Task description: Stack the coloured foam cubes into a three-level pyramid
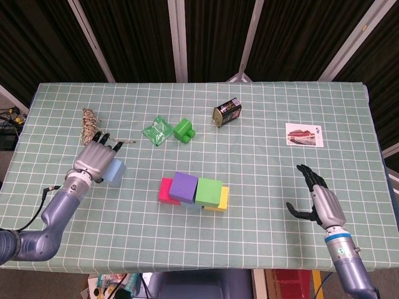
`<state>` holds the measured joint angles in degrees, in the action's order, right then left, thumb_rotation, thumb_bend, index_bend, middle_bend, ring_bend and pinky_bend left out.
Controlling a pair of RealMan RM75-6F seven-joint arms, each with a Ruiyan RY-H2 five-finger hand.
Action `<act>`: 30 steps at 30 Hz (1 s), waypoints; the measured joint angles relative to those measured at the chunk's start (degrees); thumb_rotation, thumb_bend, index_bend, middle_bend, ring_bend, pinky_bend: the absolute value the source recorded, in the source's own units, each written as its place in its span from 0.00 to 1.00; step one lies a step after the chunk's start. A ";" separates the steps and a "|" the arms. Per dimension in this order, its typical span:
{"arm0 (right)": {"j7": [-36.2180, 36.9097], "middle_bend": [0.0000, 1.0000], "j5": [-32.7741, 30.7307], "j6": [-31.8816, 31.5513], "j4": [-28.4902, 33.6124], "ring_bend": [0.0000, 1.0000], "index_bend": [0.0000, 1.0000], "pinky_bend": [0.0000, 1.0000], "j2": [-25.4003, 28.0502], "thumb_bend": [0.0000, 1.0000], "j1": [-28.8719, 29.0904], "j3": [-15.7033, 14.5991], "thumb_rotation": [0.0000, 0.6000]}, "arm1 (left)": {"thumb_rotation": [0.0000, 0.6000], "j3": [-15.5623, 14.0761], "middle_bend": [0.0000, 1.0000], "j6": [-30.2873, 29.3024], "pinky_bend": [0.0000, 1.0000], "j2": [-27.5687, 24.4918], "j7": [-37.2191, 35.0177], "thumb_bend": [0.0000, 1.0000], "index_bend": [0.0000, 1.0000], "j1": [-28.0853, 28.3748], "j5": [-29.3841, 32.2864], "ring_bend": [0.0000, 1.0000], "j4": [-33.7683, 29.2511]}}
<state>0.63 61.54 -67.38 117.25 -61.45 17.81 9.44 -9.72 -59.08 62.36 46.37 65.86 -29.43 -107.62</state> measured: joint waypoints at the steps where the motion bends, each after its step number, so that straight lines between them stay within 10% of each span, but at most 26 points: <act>1: 0.01 0.00 0.08 -0.03 0.01 0.00 0.00 0.00 -0.01 0.35 -0.01 -0.02 1.00 | 1.00 -0.05 0.46 -0.78 0.00 0.41 -0.02 0.28 0.01 -0.61 -0.10 0.00 -0.35; 20: 0.61 0.00 0.71 -0.03 0.28 0.00 0.00 0.00 0.23 0.35 -0.18 -0.17 1.00 | 1.00 3.09 0.42 -10.26 0.00 9.37 4.08 0.27 0.00 -5.63 8.15 0.00 -1.17; 30: 0.48 0.00 0.80 -0.10 0.30 0.00 0.00 0.00 0.19 0.35 -0.19 -0.26 1.00 | 1.00 4.59 0.22 -11.01 0.00 12.90 5.09 0.23 0.00 -7.43 8.12 0.00 1.22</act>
<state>1.11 62.34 -67.48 117.55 -61.26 17.62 9.18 -5.13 -70.09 75.26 51.45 58.44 -21.31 -106.40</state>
